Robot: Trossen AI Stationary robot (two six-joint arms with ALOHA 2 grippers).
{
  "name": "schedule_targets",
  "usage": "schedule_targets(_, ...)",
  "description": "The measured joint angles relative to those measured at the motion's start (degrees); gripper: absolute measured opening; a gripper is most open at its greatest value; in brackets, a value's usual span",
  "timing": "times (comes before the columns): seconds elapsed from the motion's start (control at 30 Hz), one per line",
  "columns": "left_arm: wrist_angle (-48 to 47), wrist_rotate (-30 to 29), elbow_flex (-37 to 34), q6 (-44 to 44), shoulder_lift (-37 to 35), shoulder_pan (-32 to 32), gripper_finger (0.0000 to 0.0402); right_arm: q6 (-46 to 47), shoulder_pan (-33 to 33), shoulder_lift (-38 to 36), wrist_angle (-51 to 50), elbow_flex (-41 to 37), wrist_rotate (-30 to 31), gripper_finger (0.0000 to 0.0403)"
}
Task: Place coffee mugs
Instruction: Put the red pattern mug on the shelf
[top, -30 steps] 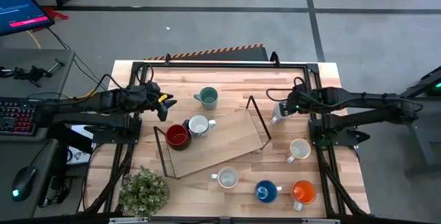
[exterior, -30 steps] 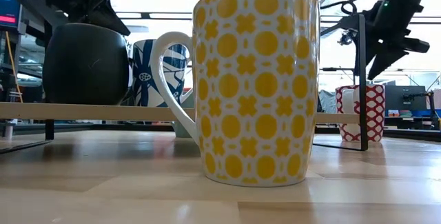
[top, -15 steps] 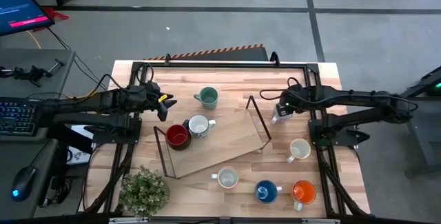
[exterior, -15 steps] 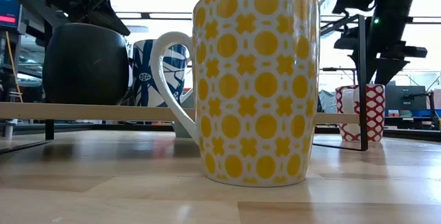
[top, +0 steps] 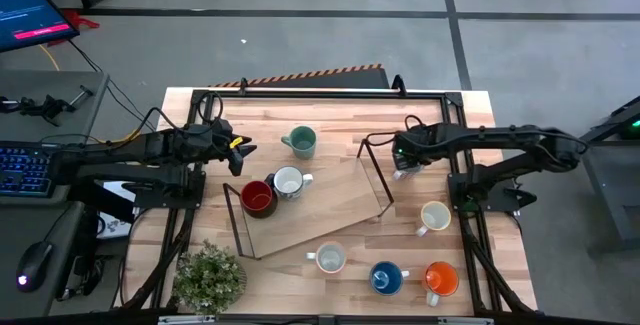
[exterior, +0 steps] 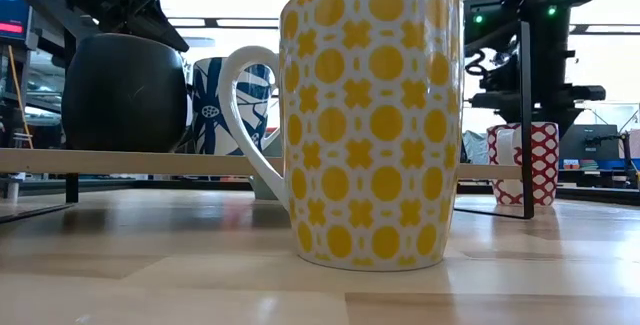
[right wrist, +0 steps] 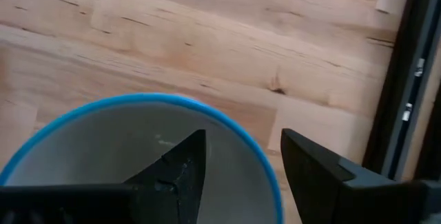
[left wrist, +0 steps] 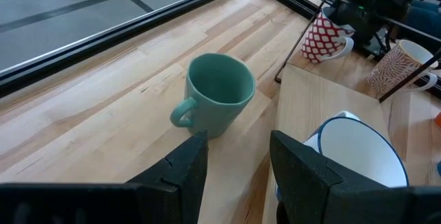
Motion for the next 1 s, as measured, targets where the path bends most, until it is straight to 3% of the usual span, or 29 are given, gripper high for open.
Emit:
schedule_targets(0.23,0.0,0.0,0.0,0.0,0.0,0.0,0.0147,0.3,0.0,1.9,1.3,0.0,0.4,0.0136)
schedule_targets(0.5,0.0,0.0,0.0,0.0,0.0,0.0,0.0147,0.6,0.0,1.7,1.9,0.3,3.6,0.0013)
schedule_targets(0.77,-0.1,-0.1,-2.7,-3.6,0.0,0.0,0.0147,0.5,0.0,0.3,0.2,0.6,9.7,0.0003)
schedule_targets(1.0,1.0,-0.1,-3.6,-5.0,0.2,0.0,0.0147,-1.4,-0.1,-5.1,-4.4,7.5,19.5,0.0001)
